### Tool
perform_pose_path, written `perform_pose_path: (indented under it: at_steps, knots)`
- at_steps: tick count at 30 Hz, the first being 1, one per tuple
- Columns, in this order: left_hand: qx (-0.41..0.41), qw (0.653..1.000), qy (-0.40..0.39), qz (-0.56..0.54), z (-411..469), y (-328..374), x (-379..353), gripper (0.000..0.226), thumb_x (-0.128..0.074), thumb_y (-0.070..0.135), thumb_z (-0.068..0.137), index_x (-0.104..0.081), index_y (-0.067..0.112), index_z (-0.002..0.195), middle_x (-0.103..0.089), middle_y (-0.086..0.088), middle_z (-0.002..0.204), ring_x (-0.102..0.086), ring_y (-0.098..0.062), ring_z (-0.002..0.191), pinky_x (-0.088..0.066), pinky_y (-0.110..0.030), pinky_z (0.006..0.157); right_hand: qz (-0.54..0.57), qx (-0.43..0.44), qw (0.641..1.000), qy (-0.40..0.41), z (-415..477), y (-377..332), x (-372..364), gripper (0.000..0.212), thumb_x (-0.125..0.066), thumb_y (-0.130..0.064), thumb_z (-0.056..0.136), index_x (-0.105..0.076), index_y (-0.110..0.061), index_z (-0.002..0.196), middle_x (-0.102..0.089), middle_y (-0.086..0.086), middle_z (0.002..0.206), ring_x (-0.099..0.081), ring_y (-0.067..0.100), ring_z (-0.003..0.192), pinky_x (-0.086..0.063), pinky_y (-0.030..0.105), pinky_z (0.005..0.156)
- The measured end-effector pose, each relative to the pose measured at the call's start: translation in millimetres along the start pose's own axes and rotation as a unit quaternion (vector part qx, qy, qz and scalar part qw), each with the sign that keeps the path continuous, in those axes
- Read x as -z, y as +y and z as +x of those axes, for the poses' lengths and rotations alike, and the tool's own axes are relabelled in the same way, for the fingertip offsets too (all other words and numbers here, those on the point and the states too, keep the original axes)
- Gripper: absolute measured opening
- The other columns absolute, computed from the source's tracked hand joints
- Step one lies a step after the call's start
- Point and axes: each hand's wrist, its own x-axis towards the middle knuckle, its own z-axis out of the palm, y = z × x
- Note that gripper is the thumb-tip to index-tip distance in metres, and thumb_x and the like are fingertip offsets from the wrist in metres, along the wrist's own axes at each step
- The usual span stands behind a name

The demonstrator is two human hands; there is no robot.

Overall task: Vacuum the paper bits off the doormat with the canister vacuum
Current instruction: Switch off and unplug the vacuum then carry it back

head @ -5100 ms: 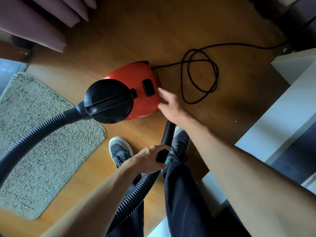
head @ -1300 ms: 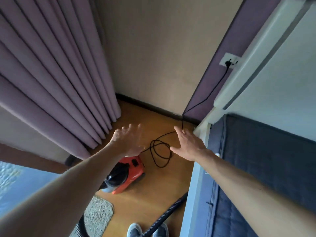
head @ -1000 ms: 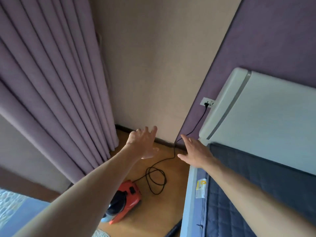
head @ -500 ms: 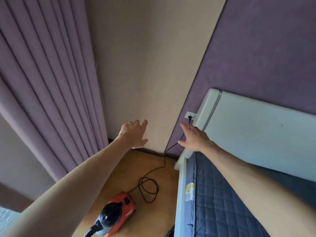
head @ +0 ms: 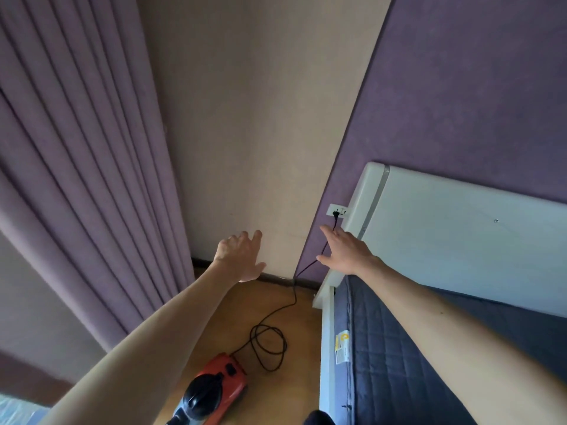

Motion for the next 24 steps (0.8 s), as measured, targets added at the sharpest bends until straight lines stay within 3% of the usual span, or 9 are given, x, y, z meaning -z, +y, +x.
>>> perform_pose_path:
  at_steps: [13, 24]
  knots:
    - [-0.023, 0.998, 0.006, 0.054, 39.8, 27.1, 12.1, 0.072, -0.048, 0.058, 0.094, -0.021, 0.017, 0.147, -0.049, -0.014, 0.137, -0.056, -0.033, 0.119, -0.050, -0.043, 0.090, 0.053, -0.055, 0.997, 0.022, 13.6, 54.6, -10.4, 0.074, -0.058, -0.044, 0.093, -0.019, -0.019, 0.151, -0.043, 0.013, 0.142, -0.052, 0.031, 0.123, -0.051, 0.040, 0.085]
    - [-0.074, 0.994, -0.004, 0.080, 137.2, 79.7, -12.9, 0.070, -0.044, 0.059, 0.096, -0.023, 0.016, 0.146, -0.050, -0.012, 0.133, -0.060, -0.029, 0.112, -0.051, -0.036, 0.087, 0.103, -0.090, 0.991, -0.004, 74.7, 134.7, -57.4, 0.074, -0.057, -0.047, 0.093, -0.020, -0.018, 0.151, -0.040, 0.014, 0.145, -0.052, 0.033, 0.125, -0.053, 0.040, 0.090]
